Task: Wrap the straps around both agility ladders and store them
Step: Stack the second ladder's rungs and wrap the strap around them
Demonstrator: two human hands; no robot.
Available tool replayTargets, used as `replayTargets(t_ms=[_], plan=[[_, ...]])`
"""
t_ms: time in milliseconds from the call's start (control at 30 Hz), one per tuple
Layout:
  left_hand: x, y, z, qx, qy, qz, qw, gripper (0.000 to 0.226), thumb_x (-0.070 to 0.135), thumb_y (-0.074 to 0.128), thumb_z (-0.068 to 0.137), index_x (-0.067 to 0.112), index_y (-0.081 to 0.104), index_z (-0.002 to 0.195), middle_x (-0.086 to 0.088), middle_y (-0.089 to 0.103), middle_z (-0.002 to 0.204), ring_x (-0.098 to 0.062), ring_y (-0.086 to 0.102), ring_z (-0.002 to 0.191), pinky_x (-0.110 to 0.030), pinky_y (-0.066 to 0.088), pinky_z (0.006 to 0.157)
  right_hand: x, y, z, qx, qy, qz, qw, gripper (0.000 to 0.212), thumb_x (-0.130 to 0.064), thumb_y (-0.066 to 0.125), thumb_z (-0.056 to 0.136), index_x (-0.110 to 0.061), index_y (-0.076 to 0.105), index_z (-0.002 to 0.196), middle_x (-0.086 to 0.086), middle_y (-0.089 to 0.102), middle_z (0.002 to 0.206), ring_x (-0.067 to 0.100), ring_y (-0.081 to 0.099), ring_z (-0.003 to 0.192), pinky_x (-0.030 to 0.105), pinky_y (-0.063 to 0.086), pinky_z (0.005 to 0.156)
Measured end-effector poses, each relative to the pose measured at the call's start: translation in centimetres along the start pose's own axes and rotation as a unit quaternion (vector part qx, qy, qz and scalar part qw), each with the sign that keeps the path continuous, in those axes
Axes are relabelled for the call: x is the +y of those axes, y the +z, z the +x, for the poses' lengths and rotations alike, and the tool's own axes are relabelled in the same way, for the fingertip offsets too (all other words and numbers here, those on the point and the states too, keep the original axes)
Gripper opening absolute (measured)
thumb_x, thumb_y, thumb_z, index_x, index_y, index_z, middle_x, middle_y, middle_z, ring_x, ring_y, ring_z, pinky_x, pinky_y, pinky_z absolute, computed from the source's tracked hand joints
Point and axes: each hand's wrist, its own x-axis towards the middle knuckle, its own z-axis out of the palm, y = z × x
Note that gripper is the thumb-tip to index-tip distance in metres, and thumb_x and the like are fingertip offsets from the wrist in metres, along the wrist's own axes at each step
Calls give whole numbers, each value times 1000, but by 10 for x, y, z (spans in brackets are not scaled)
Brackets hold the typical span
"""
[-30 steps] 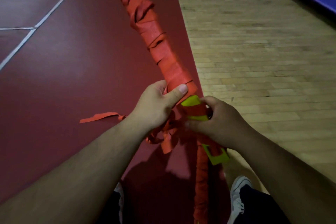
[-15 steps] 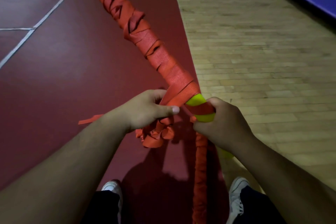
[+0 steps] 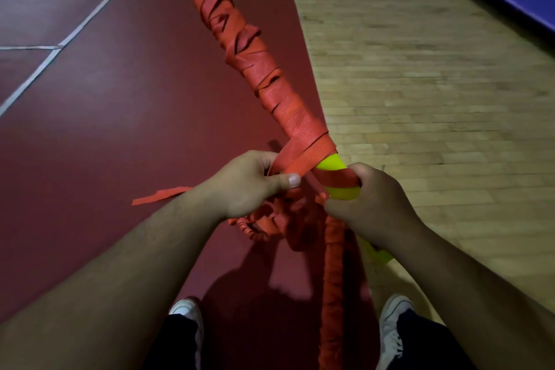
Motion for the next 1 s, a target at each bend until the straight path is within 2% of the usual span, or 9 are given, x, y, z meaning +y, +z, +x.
replayTargets(t_ms=[67,167,300,433,533,633,767,900,1000], plan=[[-2,0,0,-12,-5,5,1000,22,30,66,92,8,68,92,-15,72,83,-29,68,76,-50,56,79,1,0,0,-7,0,-8,1000,31,-42,77,61,-27,64,85,-8,67,75,10,63,71,33,53,63],[-4,3,-1,-31,-14,26,999,25,29,62,96,3,64,94,-3,64,74,-17,59,68,-41,52,71,2,1,-1,-12,-7,-22,1000,35,-44,73,58,-29,64,87,-9,66,74,9,62,71,32,52,62],[-5,3,-2,-16,-13,21,1000,24,35,62,88,12,65,86,-6,66,77,-22,60,71,-53,53,72,0,0,-2,-18,-9,-14,1000,32,-37,77,61,-28,65,89,-9,67,75,9,63,70,32,53,63],[-5,1,2,44,13,36,998,12,25,67,94,16,69,87,-1,75,80,-14,66,69,-45,56,75,0,0,0,-9,-11,6,1000,28,-37,79,63,-26,64,85,-8,68,73,8,63,68,29,50,60],[-5,1,3,95,26,83,992,16,28,70,92,13,69,87,0,73,76,-8,62,63,-36,53,70,1,1,0,-3,-12,10,1000,27,-35,81,64,-24,64,84,-7,68,73,8,63,68,28,48,58],[-8,-1,5,67,3,59,996,16,29,72,90,17,71,79,-5,75,76,-18,66,65,-43,55,71,2,1,0,1,-9,10,1000,29,-36,81,64,-26,65,86,-8,68,75,8,64,70,29,50,61],[-12,-3,6,41,-24,45,998,22,31,71,91,19,69,72,-14,73,72,-32,69,62,-47,57,64,1,0,-1,-3,-9,12,1000,29,-36,81,64,-27,65,86,-9,68,75,7,63,70,29,49,60],[-13,-2,6,55,-14,67,996,20,28,67,94,17,68,76,0,68,68,-11,59,59,-37,52,69,-3,0,-1,-8,-9,15,1000,25,-34,80,65,-29,63,82,-9,66,72,4,61,67,26,42,56],[-12,0,7,58,-11,73,996,16,22,62,97,11,66,85,2,65,70,-11,57,59,-34,50,67,-2,0,0,-10,-1,19,1000,26,-35,80,64,-28,64,84,-8,67,74,6,63,69,27,45,57]])
